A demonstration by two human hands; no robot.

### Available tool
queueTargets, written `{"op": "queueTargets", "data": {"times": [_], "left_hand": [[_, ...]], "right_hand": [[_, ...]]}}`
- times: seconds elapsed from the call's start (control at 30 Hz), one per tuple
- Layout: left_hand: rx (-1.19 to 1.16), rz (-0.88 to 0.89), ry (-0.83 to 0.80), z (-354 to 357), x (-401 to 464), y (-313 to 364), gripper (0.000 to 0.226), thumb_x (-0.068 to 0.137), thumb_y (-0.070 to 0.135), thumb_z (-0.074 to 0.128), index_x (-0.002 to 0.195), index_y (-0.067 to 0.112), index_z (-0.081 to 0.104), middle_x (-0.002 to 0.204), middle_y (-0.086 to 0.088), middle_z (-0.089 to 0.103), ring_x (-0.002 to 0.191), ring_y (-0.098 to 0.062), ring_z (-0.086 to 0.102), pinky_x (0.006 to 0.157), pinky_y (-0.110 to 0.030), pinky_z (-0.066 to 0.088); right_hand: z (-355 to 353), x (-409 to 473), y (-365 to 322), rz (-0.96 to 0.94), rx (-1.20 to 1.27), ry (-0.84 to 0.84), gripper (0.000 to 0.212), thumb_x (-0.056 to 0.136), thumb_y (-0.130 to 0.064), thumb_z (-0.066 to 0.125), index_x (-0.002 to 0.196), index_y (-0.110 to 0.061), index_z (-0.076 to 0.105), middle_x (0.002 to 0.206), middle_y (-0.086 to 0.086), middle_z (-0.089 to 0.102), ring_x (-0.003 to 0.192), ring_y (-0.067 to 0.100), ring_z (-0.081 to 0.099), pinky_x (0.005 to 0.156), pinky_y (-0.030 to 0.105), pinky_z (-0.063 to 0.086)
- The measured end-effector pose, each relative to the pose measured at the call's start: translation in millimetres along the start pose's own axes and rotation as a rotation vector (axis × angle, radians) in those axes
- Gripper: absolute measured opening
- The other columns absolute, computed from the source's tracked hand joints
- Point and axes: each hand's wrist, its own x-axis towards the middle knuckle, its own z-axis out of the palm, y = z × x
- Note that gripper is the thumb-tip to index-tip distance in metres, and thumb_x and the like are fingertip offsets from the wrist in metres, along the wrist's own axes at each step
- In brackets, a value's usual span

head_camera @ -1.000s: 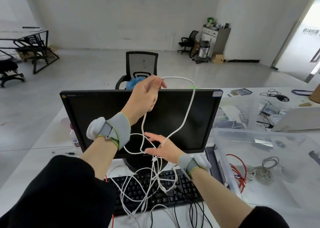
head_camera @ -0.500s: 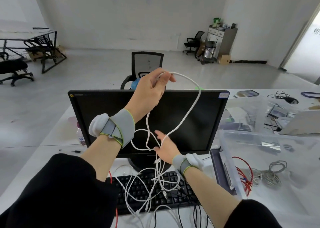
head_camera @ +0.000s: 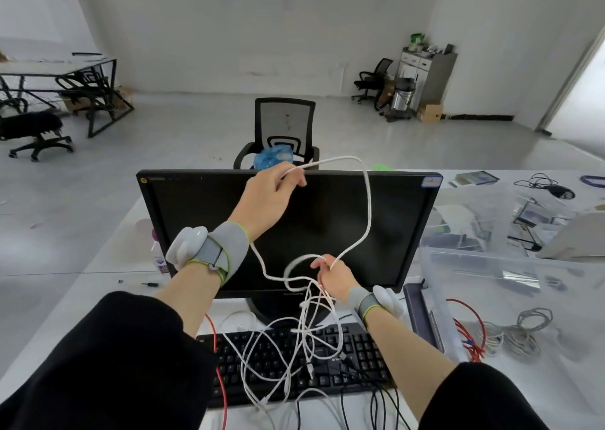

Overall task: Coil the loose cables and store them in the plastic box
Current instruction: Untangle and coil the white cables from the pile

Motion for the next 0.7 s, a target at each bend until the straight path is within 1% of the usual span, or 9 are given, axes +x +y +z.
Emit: {"op": "queueTargets", "data": {"times": [0.1,0.17,0.23,0.27,0.37,0.47,0.57,0.63,0.7], "left_hand": [[0.102,-0.098,0.064,-5.5,2.2,-15.5,0.030,0.099,0.033,0.041,0.092,0.014,0.063,0.063,0.004,0.046,0.052,-0.007,0.040,0.051,-0.018,0.033],[0.121,-0.104,0.133,-7.6,4.1,-19.0,0.032,0.100,0.034,0.040,0.092,0.012,0.062,0.061,0.003,0.045,0.052,-0.009,0.039,0.051,-0.019,0.034],[0.078,-0.072,0.175,-8.1,6.2,-16.6,0.031,0.100,0.033,0.040,0.091,0.012,0.060,0.060,0.005,0.043,0.051,-0.007,0.038,0.049,-0.011,0.033],[0.050,-0.048,0.190,-8.4,7.5,-13.7,0.029,0.100,0.032,0.040,0.091,0.012,0.059,0.061,0.007,0.042,0.051,-0.006,0.038,0.049,-0.008,0.033],[-0.019,0.050,0.227,-12.6,12.1,0.6,0.025,0.100,0.027,0.041,0.089,0.013,0.059,0.066,0.014,0.044,0.056,0.004,0.044,0.057,-0.004,0.034],[-0.123,0.156,0.206,-17.6,17.5,21.5,0.023,0.100,0.025,0.042,0.088,0.014,0.059,0.063,0.014,0.044,0.053,0.007,0.045,0.056,-0.005,0.035],[-0.253,0.281,0.110,-18.1,21.7,46.9,0.023,0.100,0.027,0.041,0.085,0.026,0.057,0.056,0.003,0.036,0.045,-0.005,0.031,0.046,-0.018,0.030],[-0.294,0.343,0.097,-15.2,25.8,60.2,0.022,0.099,0.031,0.042,0.083,0.029,0.055,0.055,-0.008,0.032,0.045,-0.016,0.027,0.045,-0.030,0.027],[-0.295,0.357,0.125,-13.2,30.2,66.5,0.020,0.096,0.035,0.042,0.082,0.030,0.055,0.055,-0.012,0.031,0.046,-0.021,0.026,0.045,-0.033,0.026]], "right_hand": [[-22.8,-2.4,11.1,0.064,0.014,0.030,0.046,0.081,0.006,0.034,0.055,-0.025,0.057,0.046,-0.003,0.049,0.053,0.014,0.041,0.050,0.022,0.033],[-30.4,-13.8,5.9,0.035,-0.084,-0.101,0.040,0.081,0.009,0.036,0.061,-0.018,0.059,0.049,-0.008,0.056,0.055,0.010,0.044,0.058,0.020,0.042],[-29.5,-24.2,-5.1,-0.034,-0.189,-0.297,0.039,0.082,0.013,0.036,0.092,-0.014,0.062,0.093,0.002,0.065,0.063,0.007,0.048,0.062,0.017,0.044],[-28.6,-27.2,-11.6,-0.056,-0.168,-0.346,0.048,0.081,0.017,0.036,0.113,-0.013,0.057,0.116,0.004,0.058,0.066,0.007,0.048,0.056,0.013,0.043],[-30.3,-28.9,-33.9,-0.081,0.046,-0.319,0.066,0.083,0.020,0.032,0.139,-0.015,0.037,0.143,0.004,0.037,0.062,0.013,0.051,0.042,0.012,0.035],[-37.8,-26.2,-52.7,-0.171,0.080,-0.204,0.061,0.093,0.003,0.036,0.146,-0.024,0.025,0.148,0.000,0.034,0.058,0.010,0.049,0.052,0.015,0.040],[-39.5,-29.6,-73.1,-0.392,-0.048,-0.209,0.065,0.095,-0.015,0.051,0.149,-0.031,0.018,0.148,-0.004,0.035,0.064,-0.003,0.045,0.082,0.017,0.041],[-35.0,-38.0,-89.6,-0.462,-0.069,-0.282,0.054,0.094,-0.017,0.055,0.145,-0.023,0.034,0.139,0.000,0.047,0.066,-0.011,0.047,0.084,0.012,0.037],[-28.7,-43.9,-99.9,-0.471,-0.078,-0.339,0.031,0.095,-0.016,0.053,0.125,-0.010,0.058,0.120,0.009,0.064,0.061,-0.016,0.049,0.073,0.008,0.039]]}}
